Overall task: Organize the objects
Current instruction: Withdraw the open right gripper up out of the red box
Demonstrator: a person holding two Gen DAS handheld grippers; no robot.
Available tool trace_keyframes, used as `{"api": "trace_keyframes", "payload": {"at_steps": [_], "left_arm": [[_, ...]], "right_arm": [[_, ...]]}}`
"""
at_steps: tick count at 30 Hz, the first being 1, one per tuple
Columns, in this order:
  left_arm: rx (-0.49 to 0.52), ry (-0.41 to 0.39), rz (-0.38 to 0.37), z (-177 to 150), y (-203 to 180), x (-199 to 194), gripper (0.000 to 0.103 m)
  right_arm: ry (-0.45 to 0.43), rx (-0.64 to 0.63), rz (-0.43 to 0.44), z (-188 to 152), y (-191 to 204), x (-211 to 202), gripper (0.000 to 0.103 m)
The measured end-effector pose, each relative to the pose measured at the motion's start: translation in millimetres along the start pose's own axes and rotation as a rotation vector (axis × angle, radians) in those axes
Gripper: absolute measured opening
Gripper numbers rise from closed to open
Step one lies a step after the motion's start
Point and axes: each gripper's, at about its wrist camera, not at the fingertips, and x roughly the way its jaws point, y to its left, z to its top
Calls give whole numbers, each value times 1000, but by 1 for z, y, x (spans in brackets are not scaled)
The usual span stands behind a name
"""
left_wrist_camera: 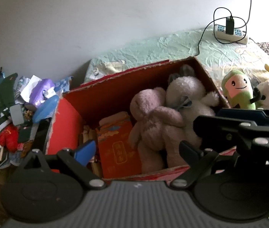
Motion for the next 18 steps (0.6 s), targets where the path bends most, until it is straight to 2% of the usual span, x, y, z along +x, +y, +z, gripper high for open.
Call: {"api": "trace_keyframes", "payload": {"at_steps": [6, 9, 18], "left_arm": [[-8, -9, 24, 1, -17, -15, 95], [-10, -10, 31, 1, -27, -21, 95], [-11, -27, 46, 6, -59, -37, 95]], "right_arm": [[-3, 4, 23, 1, -13, -19, 42], [-3, 9, 31, 1, -22, -28, 46], [-8, 17, 43, 7, -51, -50, 47]]}}
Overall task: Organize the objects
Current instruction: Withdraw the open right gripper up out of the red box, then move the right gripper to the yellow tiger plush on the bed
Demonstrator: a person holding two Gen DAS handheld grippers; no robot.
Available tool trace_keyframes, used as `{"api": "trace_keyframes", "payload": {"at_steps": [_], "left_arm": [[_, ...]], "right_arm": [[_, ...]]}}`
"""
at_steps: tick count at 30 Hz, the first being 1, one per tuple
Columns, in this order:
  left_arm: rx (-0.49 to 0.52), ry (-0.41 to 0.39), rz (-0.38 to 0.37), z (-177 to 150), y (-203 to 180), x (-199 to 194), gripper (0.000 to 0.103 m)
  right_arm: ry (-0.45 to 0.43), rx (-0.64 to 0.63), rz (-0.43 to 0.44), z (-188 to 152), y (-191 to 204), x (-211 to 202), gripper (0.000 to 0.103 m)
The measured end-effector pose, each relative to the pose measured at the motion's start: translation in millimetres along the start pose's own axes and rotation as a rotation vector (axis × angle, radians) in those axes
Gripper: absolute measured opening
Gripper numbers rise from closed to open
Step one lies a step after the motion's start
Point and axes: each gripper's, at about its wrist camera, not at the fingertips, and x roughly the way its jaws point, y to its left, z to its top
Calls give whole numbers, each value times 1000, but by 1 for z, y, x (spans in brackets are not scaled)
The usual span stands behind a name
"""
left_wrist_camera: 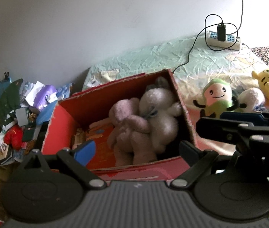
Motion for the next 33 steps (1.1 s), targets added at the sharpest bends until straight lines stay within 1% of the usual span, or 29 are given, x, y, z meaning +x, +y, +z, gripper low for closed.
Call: {"api": "trace_keyframes", "payload": {"at_steps": [10, 18, 22, 29, 33], "left_arm": [[8, 1, -18, 10, -41, -8, 95], [68, -11, -70, 22, -87, -10, 95], [96, -8, -117, 27, -111, -5, 95], [77, 76, -241, 33, -145, 19, 95], [77, 89, -313, 38, -162, 27, 95]], "right_arm": [[3, 46, -19, 5, -44, -25, 47], [-8, 113, -66, 4, -87, -50, 47], [-10, 146, -96, 2, -107, -60, 47], [-15, 203, -149, -1, -142, -78, 47], [-41, 238, -182, -1, -159, -93, 47]]}}
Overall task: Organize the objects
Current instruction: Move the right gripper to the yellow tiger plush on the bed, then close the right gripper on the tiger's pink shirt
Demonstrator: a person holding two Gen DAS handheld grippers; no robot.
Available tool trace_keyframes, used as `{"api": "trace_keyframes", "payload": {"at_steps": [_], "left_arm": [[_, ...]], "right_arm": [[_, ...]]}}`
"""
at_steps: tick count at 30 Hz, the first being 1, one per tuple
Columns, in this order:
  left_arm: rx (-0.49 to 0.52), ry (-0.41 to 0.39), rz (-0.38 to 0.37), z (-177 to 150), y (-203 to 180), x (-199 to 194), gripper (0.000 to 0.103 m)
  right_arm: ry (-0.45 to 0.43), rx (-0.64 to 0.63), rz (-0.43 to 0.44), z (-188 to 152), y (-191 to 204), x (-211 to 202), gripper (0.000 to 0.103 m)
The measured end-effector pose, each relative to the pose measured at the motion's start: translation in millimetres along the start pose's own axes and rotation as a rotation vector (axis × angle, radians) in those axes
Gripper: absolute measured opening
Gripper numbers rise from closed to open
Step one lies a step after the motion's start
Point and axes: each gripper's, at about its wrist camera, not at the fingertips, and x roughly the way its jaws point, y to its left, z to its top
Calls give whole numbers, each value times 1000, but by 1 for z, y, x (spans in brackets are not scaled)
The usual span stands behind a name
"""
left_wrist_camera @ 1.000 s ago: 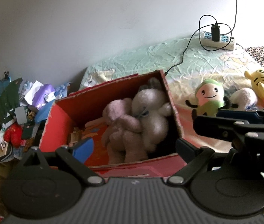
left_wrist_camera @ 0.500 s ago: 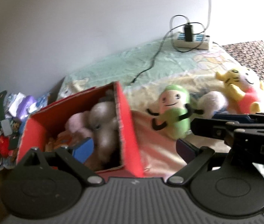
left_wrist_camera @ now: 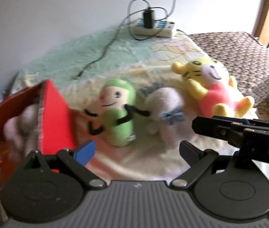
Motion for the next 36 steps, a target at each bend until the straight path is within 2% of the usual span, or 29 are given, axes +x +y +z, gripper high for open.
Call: {"api": "trace_keyframes", "payload": {"at_steps": [9, 12, 16, 22, 26, 30, 32, 36], "left_arm": [[34, -42, -192, 22, -38, 16, 95], [25, -28, -248, 28, -49, 27, 95], [-9, -2, -326, 33, -60, 43, 95], [-69, 52, -409, 43, -65, 68, 95], [-81, 90, -417, 47, -67, 83, 96], [-95, 127, -432, 50, -67, 99, 96], [-101, 142, -438, 51, -66, 106, 96], [-96, 144, -456, 54, -65, 113, 96]], "right_arm": [[-107, 144, -88, 19, -55, -30, 47], [-133, 178, -120, 26, -70, -35, 48], [-158, 217, -162, 35, -90, -35, 58], [-109, 260, -179, 41, -117, -15, 59], [-56, 292, -163, 41, -128, 4, 59], [-5, 322, -131, 41, -134, 25, 60], [19, 335, -95, 42, -135, 35, 65], [57, 344, -46, 43, -131, 55, 67]]}}
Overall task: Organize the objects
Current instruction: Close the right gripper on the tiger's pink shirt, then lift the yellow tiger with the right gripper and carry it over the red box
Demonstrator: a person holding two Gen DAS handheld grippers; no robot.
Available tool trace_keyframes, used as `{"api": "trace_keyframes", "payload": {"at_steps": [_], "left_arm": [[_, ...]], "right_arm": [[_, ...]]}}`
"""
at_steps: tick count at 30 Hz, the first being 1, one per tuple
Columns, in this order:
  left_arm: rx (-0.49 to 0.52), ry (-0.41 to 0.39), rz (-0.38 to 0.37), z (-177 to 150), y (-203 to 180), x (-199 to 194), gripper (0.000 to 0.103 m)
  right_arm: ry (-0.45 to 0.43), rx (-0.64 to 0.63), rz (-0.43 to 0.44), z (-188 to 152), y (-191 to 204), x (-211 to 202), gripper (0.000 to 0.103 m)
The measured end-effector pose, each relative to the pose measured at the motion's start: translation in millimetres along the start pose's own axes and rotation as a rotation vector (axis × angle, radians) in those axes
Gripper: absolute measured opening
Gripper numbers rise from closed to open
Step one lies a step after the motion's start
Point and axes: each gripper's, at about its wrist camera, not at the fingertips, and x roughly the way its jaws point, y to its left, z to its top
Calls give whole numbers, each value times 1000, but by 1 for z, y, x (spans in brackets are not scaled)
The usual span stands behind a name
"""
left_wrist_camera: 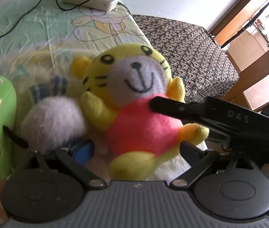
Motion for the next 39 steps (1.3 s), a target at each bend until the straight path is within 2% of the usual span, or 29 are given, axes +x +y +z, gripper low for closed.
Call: {"api": "trace_keyframes", "payload": {"at_steps": [4, 10, 24, 32, 39], "left_arm": [[19, 10, -3, 3, 0, 8, 96], [27, 15, -35, 5, 3, 10, 96], [117, 11, -118, -28, -19, -25, 92], [179, -50, -85, -59, -22, -62, 92], [188, -129, -18, -85, -5, -102, 92]], "right_arm": [[15, -5, 17, -1, 4, 12, 66], [12, -8, 37, -3, 5, 4, 54], [0, 6, 66, -46, 11, -44, 53], [13, -41, 109, -69, 39, -57, 53], [54, -108, 163, -88, 84, -42, 53]]}}
